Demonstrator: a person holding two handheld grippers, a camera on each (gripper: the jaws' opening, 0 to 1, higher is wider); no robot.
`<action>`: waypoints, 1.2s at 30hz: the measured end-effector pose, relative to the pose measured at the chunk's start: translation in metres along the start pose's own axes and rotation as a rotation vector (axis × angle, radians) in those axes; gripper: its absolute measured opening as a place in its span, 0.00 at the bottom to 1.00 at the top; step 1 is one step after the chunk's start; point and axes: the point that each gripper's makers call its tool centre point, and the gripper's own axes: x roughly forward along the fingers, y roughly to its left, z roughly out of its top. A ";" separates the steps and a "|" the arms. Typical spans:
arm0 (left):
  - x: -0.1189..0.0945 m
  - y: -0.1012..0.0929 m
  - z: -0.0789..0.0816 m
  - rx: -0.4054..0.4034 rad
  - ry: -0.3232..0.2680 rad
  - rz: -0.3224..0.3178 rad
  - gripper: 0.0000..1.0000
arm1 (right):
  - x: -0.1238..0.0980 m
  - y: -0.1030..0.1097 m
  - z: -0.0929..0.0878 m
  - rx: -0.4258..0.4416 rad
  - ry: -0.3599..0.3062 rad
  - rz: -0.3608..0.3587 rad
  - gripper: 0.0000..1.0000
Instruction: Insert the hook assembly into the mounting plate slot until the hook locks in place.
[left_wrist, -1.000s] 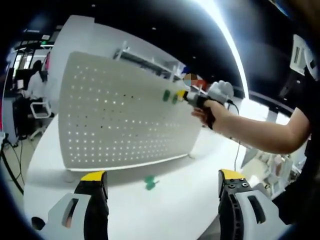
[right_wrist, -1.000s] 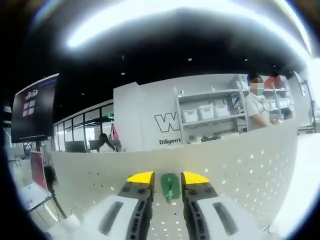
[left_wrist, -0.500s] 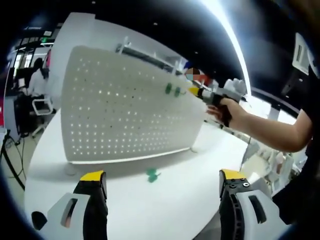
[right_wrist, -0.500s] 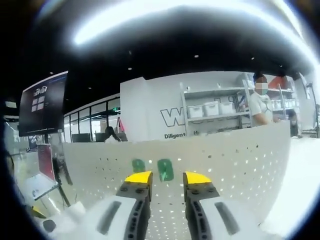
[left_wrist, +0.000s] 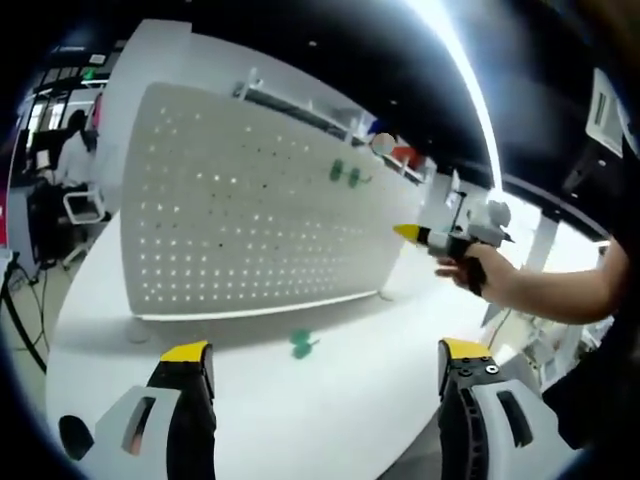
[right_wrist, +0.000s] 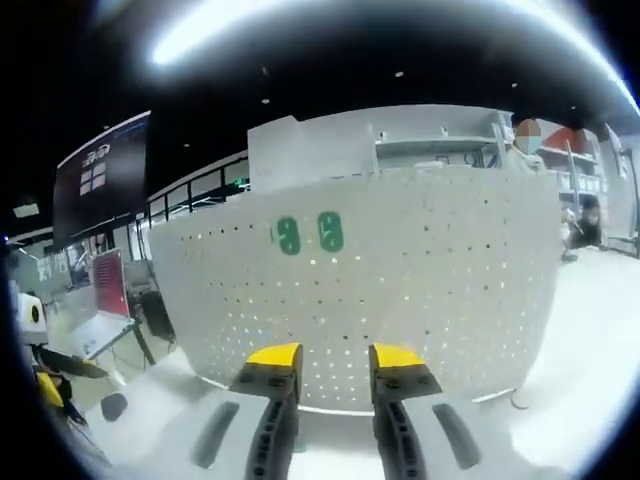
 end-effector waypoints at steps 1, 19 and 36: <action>-0.001 0.000 -0.002 -0.001 0.011 0.001 0.94 | -0.003 0.001 -0.006 -0.008 0.011 0.002 0.24; -0.003 -0.001 -0.014 -0.029 0.055 -0.005 0.93 | -0.055 0.036 -0.070 0.056 0.167 0.082 0.27; -0.012 0.005 -0.038 -0.036 0.113 0.033 0.93 | -0.080 0.070 -0.110 0.146 0.271 0.151 0.30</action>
